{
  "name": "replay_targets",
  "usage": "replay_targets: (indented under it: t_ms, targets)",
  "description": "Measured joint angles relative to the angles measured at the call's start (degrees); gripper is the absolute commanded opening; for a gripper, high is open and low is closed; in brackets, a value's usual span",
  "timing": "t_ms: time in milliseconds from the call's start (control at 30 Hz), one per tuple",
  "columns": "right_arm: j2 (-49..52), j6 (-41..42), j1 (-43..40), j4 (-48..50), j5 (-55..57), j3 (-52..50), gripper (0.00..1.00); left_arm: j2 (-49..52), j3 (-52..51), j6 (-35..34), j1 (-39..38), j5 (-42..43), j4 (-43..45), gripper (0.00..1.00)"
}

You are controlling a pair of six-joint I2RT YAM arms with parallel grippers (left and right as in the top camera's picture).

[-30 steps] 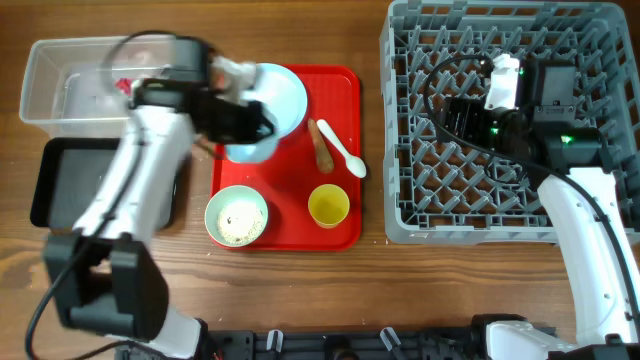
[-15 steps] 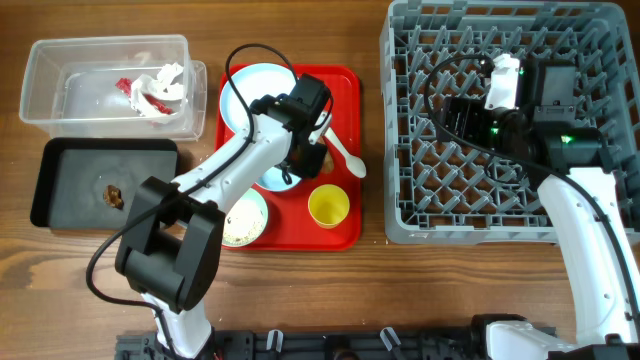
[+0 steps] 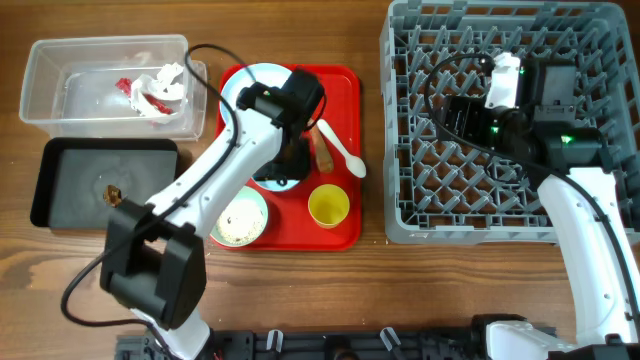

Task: Sort waste into correct bins and load items into the dishwasher rack
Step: 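Return the blue bowl to the red tray, grasp the green bowl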

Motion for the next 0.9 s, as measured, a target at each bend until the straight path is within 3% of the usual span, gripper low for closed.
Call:
replay_targets:
  t_ms: [233,667,900]
  targets:
    - [0.00,0.22,0.00,0.44,0.00,0.00,1.00,-0.59,-7.56,-8.83,0.00,-3.45,0.98,0.48]
    - [0.00,0.22,0.00,0.46,0.00,0.00,1.00,-0.59,-15.10,-7.41,0.00,-0.66,7.91,0.35]
    - [0.00,0.22,0.00,0.44,0.00,0.00,1.00,-0.59,-17.92,-5.35,0.04,1.49,9.64,0.05]
